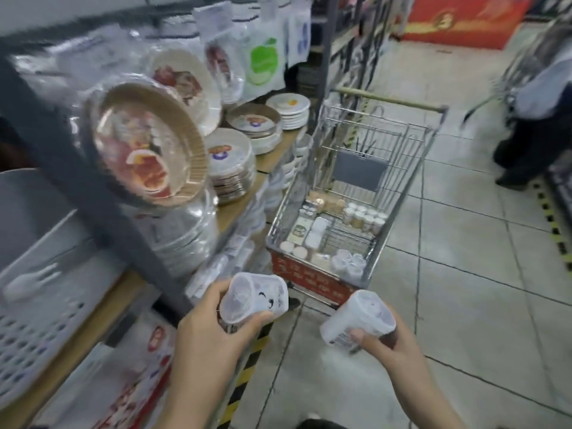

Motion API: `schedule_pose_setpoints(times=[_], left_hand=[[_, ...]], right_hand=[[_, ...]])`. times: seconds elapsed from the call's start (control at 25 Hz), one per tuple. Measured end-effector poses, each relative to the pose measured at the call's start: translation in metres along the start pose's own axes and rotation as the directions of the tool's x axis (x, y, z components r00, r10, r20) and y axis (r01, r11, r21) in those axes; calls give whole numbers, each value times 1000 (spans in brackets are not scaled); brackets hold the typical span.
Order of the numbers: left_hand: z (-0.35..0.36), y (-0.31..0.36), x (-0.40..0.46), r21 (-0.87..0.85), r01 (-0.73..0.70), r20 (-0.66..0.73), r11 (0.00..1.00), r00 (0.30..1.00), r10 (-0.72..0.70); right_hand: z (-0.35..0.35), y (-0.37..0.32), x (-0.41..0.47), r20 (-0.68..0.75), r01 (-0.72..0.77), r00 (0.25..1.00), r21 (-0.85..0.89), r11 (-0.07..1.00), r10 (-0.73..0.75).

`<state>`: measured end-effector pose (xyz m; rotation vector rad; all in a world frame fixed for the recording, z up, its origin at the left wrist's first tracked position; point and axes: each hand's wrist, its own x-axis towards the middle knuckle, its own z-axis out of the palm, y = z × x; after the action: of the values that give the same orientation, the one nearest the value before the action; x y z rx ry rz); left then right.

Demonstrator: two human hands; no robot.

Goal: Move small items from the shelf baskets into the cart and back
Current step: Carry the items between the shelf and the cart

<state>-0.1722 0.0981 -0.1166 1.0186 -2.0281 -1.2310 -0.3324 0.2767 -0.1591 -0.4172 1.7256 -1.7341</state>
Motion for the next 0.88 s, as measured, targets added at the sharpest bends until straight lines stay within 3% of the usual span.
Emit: schedule_pose_setpoints(times=[0.4, 0.88], left_hand=[[98, -7, 88, 79, 137, 198, 987, 969, -150], [235, 2, 298, 189, 15, 464, 982, 880, -103]], right_hand=[[-84, 7, 71, -172, -90, 983, -124, 988, 68], [-110, -17, 246, -323, -180, 940, -196, 964, 110]])
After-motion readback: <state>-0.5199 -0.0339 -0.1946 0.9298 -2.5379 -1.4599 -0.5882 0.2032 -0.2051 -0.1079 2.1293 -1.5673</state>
